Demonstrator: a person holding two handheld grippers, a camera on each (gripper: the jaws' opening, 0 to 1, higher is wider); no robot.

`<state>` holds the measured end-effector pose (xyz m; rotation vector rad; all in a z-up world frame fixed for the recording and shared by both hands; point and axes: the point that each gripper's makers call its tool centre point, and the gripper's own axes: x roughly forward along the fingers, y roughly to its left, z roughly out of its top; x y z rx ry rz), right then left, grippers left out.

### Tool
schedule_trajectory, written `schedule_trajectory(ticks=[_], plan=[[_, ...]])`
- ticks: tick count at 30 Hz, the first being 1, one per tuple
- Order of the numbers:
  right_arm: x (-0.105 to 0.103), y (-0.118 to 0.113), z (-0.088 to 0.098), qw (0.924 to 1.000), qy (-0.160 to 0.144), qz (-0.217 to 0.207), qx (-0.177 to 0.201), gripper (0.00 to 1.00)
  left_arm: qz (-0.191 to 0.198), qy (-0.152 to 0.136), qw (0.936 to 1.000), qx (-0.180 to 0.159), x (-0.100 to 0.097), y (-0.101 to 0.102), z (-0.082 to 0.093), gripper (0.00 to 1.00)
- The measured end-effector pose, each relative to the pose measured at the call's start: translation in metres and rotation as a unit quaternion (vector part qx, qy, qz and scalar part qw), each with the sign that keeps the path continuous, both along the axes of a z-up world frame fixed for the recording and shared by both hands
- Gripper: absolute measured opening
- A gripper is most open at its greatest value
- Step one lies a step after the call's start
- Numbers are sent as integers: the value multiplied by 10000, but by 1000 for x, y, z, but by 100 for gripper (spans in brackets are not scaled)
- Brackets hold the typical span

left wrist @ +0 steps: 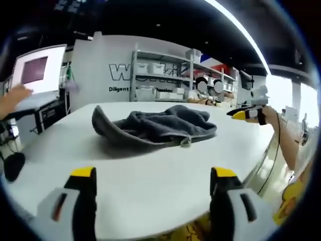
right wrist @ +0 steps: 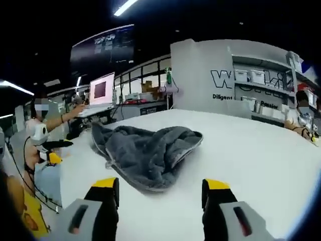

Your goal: Fold the towel on the table until its edges align and the towel forms a compact rectangular stack.

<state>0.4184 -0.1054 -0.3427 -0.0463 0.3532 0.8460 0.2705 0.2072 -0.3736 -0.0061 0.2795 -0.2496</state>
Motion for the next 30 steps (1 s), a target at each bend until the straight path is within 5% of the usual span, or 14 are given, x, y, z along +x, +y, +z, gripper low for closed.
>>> schedule_trajectory(ticks=[9, 21, 30], plan=[[41, 18, -14, 9998, 174, 62, -30, 53, -11, -16, 10000, -28, -1, 0, 0, 99], [60, 49, -31, 9989, 302, 324, -145, 32, 40, -67, 9999, -78, -5, 6, 3, 99], [71, 50, -13, 9995, 161, 258, 36, 4, 133, -74, 9998, -118, -6, 14, 3, 98]])
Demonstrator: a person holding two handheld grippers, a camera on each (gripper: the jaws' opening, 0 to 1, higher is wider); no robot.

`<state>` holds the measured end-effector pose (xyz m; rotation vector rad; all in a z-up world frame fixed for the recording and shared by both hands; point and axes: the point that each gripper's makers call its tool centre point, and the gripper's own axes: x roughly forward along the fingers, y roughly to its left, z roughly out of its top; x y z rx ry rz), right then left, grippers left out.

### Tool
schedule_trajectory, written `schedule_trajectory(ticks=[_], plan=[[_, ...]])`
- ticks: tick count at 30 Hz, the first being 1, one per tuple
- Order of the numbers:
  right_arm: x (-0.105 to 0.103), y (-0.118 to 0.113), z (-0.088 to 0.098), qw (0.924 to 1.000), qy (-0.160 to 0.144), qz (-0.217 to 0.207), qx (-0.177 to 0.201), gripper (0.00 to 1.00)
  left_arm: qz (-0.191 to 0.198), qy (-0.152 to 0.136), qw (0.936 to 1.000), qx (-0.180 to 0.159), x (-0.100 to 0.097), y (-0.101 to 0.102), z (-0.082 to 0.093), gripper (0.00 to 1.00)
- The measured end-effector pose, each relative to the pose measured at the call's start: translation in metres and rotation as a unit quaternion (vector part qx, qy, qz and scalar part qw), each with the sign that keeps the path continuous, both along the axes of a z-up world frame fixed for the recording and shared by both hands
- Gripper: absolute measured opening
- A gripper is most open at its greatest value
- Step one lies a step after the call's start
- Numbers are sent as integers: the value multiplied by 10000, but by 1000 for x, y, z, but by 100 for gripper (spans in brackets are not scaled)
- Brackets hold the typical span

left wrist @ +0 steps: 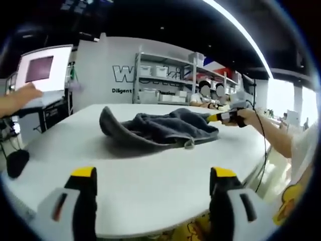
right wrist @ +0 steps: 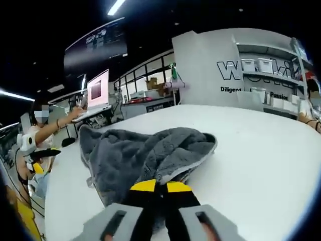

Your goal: Fold the towel on the table until its edges align and the towel forms a compact rectangular stack.

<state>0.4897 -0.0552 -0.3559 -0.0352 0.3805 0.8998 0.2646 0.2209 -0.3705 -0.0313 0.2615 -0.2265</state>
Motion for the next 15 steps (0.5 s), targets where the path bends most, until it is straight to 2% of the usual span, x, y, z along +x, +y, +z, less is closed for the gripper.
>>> schedule_trajectory(ticks=[7, 9, 15], plan=[[6, -6, 25, 9997, -192, -110, -89, 3, -31, 8, 10000, -11, 4, 0, -1, 98], [9, -9, 41, 9992, -355, -126, -136, 3, -32, 2, 10000, -20, 6, 0, -1, 98], [26, -26, 112, 9935, -1045, -401, -215, 2, -20, 3, 10000, -31, 11, 1, -1, 98]])
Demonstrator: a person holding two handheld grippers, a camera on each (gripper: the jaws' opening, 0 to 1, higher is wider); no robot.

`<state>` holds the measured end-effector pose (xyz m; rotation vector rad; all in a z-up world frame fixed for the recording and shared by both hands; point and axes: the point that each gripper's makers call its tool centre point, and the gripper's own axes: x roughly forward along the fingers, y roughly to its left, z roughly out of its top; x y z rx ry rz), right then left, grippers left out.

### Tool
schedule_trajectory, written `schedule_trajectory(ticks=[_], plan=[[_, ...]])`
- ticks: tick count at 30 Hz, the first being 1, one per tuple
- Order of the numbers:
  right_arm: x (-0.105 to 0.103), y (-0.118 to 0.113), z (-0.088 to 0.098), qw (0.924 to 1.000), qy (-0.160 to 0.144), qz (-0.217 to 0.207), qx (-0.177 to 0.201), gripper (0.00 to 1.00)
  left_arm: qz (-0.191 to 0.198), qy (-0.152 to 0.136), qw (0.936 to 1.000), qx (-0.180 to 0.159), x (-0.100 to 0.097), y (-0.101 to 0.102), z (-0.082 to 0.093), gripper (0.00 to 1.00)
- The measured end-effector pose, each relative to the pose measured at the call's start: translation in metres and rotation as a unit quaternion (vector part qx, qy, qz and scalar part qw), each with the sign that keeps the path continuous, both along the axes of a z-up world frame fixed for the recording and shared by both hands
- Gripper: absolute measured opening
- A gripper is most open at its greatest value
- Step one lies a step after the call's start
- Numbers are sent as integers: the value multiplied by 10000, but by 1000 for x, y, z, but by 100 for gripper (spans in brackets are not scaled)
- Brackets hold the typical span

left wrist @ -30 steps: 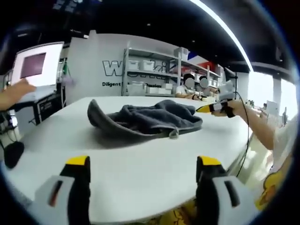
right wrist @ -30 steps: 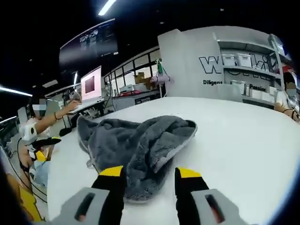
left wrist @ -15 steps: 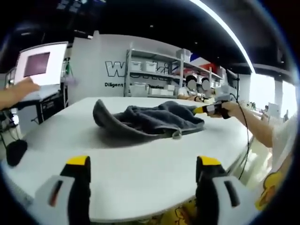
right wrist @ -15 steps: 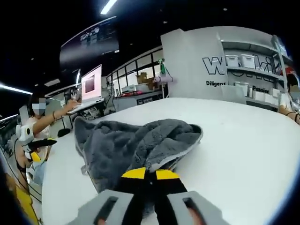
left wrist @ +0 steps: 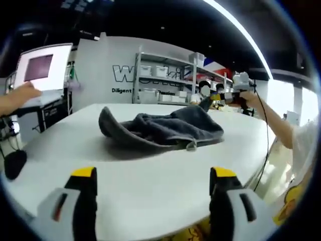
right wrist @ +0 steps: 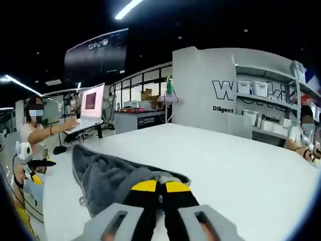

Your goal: Fold the towel on the table until its edges align and the towel forms a compact rectangular stack.

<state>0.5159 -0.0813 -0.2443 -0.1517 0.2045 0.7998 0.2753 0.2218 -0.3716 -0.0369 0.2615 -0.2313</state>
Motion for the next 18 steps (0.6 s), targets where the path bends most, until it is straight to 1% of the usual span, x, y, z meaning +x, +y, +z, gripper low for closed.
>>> schedule_trajectory(ticks=[1, 4, 7, 12, 14, 16, 18], plan=[[2, -3, 13, 9999, -145, -54, -31, 2, 1, 3, 10000, -2, 1, 0, 0, 98], [10, -15, 43, 9988, -404, -239, -165, 2, -9, 2, 10000, -16, 3, -1, -1, 98], [16, -25, 66, 9975, -572, -364, -213, 2, -38, 2, 10000, -21, 4, -2, -1, 98], [23, -40, 91, 9944, -797, -619, -315, 2, -90, 3, 10000, -32, 5, -6, -2, 98], [26, -47, 102, 9931, -885, -712, -294, 3, -105, -2, 9999, -38, 5, -7, -2, 98], [31, -55, 111, 9914, -943, -862, -279, 3, -126, -5, 9999, -53, 5, -8, -2, 98], [40, -67, 116, 9884, -998, -1087, -360, 3, -140, 3, 9999, -44, 5, -9, -2, 98]])
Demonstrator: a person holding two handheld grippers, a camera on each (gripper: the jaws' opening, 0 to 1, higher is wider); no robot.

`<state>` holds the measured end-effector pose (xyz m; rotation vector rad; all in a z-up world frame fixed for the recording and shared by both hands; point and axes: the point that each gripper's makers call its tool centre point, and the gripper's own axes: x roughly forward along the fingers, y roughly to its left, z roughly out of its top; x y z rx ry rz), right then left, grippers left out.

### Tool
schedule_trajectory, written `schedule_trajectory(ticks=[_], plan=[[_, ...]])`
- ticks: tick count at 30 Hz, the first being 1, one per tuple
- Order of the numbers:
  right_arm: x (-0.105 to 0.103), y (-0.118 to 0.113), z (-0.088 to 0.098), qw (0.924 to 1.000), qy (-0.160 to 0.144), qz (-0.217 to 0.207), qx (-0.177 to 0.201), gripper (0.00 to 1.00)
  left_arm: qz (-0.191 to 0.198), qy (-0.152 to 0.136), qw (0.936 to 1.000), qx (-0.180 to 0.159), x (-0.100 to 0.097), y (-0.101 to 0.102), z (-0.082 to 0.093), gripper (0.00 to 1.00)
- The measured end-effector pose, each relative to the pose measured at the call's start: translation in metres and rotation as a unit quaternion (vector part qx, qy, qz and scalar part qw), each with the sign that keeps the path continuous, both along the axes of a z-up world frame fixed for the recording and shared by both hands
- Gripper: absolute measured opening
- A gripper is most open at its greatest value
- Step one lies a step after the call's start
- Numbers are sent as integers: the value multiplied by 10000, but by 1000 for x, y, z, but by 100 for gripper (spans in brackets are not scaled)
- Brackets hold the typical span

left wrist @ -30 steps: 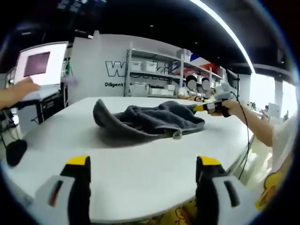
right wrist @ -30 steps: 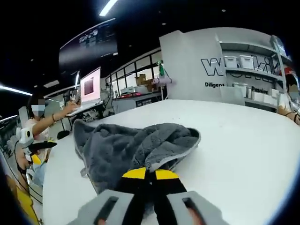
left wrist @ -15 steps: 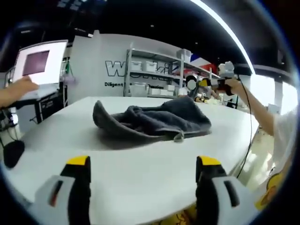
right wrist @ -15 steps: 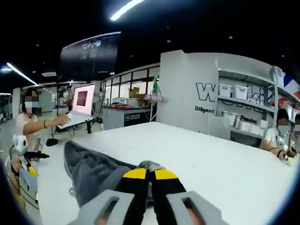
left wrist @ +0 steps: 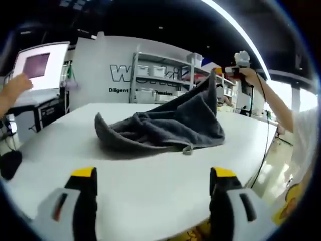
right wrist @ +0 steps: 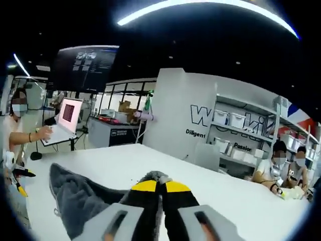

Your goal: Fold the towel on the table until its edges align and the towel forms a compact rectangular stack.

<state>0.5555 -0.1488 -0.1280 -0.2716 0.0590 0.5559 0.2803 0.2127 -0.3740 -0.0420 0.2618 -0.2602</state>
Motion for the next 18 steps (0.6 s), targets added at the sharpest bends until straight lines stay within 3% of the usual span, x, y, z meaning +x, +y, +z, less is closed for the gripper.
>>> schedule_trajectory(ticks=[6, 9, 11, 14, 18], plan=[[27, -31, -3, 9987, 69, -501, -21, 3, 11, 7, 10000, 0, -2, 0, -1, 98], [46, -49, -11, 9961, 89, -833, -267, 3, 17, 21, 10000, 5, -3, 0, -1, 98], [59, -61, -22, 9930, 163, -1037, -535, 3, 16, 27, 10000, 14, -4, 0, -1, 98], [73, -66, -37, 9913, 312, -1130, -606, 3, 23, 36, 10000, 25, -5, 0, -2, 98], [88, -74, -72, 9840, 645, -1343, -972, 3, -2, 72, 10000, 36, -5, -2, -4, 97]])
